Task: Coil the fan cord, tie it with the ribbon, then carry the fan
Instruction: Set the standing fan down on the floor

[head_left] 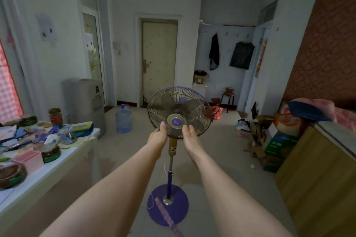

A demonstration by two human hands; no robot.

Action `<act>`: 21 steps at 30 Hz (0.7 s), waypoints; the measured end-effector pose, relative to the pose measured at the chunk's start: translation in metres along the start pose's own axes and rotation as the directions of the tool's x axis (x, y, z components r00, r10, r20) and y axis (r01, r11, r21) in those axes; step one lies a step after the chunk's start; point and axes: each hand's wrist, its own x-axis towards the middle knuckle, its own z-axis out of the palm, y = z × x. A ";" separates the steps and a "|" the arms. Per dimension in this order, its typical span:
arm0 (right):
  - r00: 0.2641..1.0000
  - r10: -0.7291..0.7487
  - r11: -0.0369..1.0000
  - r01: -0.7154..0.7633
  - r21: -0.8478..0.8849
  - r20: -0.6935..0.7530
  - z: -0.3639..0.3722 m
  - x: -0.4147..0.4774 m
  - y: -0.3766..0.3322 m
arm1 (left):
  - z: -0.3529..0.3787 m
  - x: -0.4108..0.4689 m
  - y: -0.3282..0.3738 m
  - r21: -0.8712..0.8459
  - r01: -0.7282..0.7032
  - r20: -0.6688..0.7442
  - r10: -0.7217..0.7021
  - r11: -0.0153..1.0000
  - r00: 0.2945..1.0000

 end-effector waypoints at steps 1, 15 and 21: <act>1.000 0.006 1.000 -0.006 0.004 0.001 0.002 0.006 0.003 | 0.001 0.007 -0.001 0.003 0.001 0.002 -0.001 1.000 1.000; 0.996 0.047 0.998 -0.043 -0.054 0.082 -0.003 0.066 0.033 | 0.022 0.048 -0.001 -0.021 0.092 -0.053 -0.093 0.996 0.994; 0.992 0.032 0.999 -0.027 -0.046 0.123 -0.015 0.087 0.044 | 0.044 0.056 -0.003 -0.011 0.109 -0.080 -0.110 0.994 0.991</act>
